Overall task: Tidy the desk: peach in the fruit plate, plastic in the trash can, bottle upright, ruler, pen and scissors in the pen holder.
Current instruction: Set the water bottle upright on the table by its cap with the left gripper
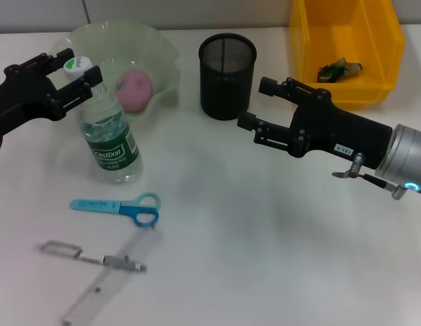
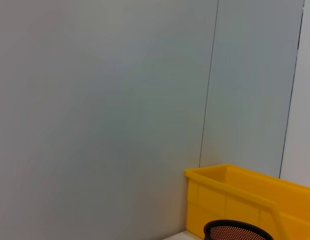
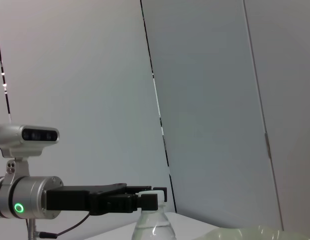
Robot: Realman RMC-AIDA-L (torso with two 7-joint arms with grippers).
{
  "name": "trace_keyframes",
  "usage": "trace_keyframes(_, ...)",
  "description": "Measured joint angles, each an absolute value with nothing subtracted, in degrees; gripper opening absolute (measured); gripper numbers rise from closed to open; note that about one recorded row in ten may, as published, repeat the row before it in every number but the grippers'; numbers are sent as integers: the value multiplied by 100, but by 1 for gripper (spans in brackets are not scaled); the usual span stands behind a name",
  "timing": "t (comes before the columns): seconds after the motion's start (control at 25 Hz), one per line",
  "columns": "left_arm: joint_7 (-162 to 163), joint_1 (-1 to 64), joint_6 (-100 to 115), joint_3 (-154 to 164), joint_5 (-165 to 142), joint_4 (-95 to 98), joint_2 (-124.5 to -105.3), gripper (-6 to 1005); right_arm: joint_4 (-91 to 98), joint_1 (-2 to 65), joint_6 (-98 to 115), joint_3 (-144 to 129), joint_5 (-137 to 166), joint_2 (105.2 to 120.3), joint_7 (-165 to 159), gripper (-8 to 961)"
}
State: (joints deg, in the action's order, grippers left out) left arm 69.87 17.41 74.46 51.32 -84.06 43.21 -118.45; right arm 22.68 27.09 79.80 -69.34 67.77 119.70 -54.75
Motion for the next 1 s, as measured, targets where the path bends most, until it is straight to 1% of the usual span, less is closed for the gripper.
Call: trace_keyframes(1.0,6987,1748,7457,5091,-8411,4354,-11847,617,2275,2680,8005,-6934,6777,11970,-5473,786)
